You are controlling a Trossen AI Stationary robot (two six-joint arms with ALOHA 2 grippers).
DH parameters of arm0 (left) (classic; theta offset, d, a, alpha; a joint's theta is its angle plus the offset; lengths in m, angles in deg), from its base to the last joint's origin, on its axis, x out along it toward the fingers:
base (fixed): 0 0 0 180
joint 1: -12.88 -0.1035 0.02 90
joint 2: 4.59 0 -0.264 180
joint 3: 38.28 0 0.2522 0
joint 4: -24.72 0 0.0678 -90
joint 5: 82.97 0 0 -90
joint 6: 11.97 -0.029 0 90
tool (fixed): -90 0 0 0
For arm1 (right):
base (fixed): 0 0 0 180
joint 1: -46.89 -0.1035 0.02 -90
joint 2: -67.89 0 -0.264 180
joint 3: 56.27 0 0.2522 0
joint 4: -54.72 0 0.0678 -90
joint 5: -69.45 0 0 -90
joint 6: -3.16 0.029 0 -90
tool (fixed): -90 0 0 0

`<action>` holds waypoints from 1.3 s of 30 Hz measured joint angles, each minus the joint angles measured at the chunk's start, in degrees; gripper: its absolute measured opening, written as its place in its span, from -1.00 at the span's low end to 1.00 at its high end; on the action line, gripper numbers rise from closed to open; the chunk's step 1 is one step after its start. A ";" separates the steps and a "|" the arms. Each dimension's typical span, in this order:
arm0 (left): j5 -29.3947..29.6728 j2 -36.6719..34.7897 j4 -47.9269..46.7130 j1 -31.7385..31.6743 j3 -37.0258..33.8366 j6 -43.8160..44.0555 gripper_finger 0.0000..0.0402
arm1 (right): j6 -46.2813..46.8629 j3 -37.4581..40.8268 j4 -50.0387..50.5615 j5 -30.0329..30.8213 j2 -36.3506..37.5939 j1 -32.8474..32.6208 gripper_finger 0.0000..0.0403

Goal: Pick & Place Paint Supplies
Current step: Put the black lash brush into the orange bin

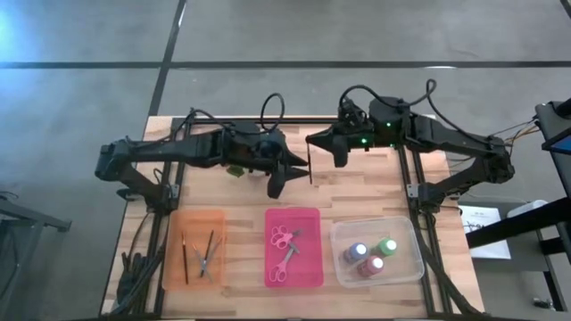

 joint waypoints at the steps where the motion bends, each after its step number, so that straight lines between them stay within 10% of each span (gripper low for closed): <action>1: 0.40 0.00 0.35 -0.02 -0.26 -0.02 -0.22 | 0.00 0.00 -0.21 -0.06 -0.15 -0.02 -0.96; 16: 2.99 0.00 1.31 -1.07 -0.48 1.51 -0.26 | -0.08 0.00 -0.51 -1.27 -0.29 -0.04 -0.96; 23: 0.19 0.00 1.52 -1.54 -0.55 2.95 -0.90 | -0.91 0.00 -0.57 -1.69 -0.29 -0.04 -0.96; 39: -0.06 0.00 2.71 -2.03 -0.57 2.88 -0.91 | -1.49 0.02 -0.42 -2.29 -0.26 0.00 -0.84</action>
